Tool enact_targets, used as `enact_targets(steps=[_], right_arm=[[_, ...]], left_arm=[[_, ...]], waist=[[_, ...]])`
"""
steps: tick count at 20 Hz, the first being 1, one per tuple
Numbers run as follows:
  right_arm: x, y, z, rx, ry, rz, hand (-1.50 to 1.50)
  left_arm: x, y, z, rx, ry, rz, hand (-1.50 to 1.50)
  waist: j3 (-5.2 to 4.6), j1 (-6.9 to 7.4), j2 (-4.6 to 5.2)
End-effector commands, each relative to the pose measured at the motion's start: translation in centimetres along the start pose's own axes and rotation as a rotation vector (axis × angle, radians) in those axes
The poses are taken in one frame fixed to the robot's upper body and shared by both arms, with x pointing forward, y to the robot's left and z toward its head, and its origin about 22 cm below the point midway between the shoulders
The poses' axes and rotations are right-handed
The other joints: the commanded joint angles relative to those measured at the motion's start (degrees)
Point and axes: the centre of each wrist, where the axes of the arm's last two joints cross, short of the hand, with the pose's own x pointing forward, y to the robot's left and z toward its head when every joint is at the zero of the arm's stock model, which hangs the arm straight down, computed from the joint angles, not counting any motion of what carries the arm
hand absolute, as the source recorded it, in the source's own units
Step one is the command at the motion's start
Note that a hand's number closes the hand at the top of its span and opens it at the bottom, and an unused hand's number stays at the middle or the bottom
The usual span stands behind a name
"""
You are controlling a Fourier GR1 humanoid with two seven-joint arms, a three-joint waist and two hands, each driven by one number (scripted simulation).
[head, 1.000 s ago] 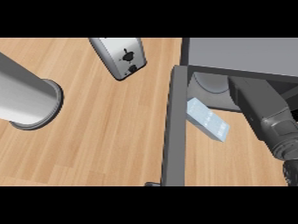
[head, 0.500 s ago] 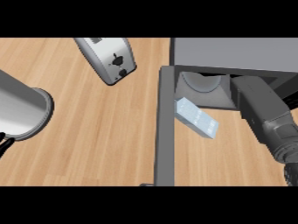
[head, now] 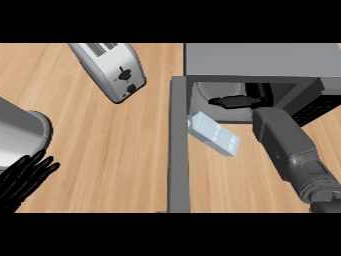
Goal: Pick up the milk, place it into the microwave and close the microwave
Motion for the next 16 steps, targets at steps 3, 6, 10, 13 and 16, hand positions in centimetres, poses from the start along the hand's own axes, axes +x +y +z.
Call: enact_targets(steps=[3,6,10,13,16], right_arm=[[-3.3,-0.4,4.0,0.036,0.025,-0.131,-1.50],[-6.0,2.2,7.7,0.054,0.058,-0.142,-1.50],[-7.8,1.2,11.2,0.056,0.090,-0.088,-1.50],[-9.5,-0.5,15.7,0.017,0.126,-0.064,-1.50],[-9.9,-1.9,18.1,0.018,0.140,-0.037,-1.50]], left_arm=[[-1.3,-0.6,-1.7,-0.064,0.041,-0.045,-1.50],[-2.2,-0.3,-2.5,-0.049,0.059,-0.059,-1.50],[-3.1,-1.2,-4.0,-0.078,0.068,-0.065,1.50],[-3.3,-1.7,-5.0,-0.099,0.072,-0.095,1.50],[-3.7,-1.6,-6.2,-0.093,0.086,-0.117,1.50]], waist=[[-0.18,-2.21,-1.16],[-0.25,-3.31,-1.51],[-0.32,-4.06,-1.77],[-0.34,-4.38,-1.72],[-0.41,-4.99,-1.85]])
